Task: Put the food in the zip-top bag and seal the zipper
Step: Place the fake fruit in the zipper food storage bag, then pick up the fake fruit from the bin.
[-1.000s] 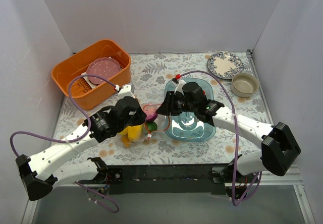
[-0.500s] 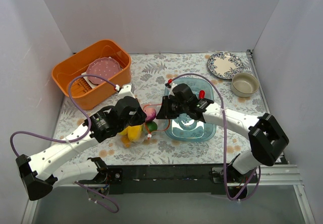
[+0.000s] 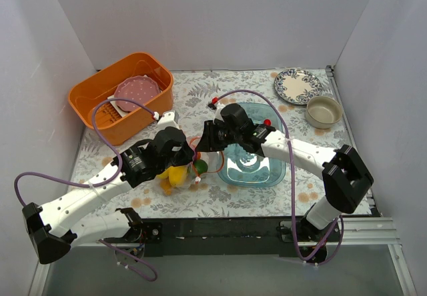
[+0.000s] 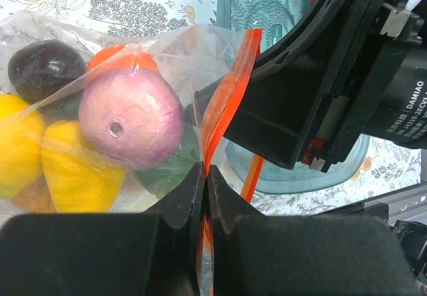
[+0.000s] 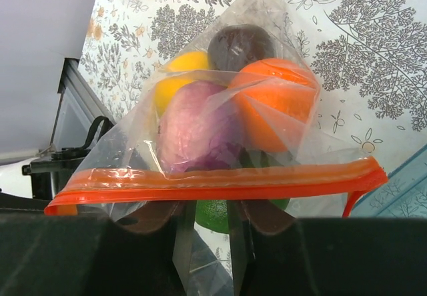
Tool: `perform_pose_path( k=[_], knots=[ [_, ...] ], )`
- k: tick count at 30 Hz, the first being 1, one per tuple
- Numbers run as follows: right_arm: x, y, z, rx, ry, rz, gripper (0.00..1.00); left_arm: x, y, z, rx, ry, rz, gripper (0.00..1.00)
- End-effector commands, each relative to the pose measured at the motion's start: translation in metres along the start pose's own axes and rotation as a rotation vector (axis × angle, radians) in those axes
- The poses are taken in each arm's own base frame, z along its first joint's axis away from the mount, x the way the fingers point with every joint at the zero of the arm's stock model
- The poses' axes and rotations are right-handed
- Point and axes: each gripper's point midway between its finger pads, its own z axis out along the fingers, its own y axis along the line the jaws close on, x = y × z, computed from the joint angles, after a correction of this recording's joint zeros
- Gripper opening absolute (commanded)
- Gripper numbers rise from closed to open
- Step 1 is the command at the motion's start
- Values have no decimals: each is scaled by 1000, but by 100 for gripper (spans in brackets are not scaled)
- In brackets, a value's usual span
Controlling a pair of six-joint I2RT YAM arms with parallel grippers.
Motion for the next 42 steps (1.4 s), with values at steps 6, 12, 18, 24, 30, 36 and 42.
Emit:
perform_pose_path(
  k=[6,12,18,24,30,36,42],
  knots=[
    [-18,-13,-42,146,-135,-39,36,-10,-5,-4,14,-26,-13,0],
    [-33,-37,-97,278,-306,-35,41,-10,-6,-4,16,-26,-10,0],
    [-24,-85,-131,451,-305,-23,47,-8,-8,-3,26,-17,-8,0],
    [-4,-130,-139,555,-166,31,48,-9,-10,-4,32,-15,-12,0],
    [-5,-155,-149,638,-135,29,52,-2,-9,-1,31,5,-9,0],
    [-2,-173,-142,645,-85,52,77,-2,-12,1,39,13,-5,0],
    [-1,-189,-134,646,-34,51,95,-5,-15,0,46,7,-3,0]
  ],
)
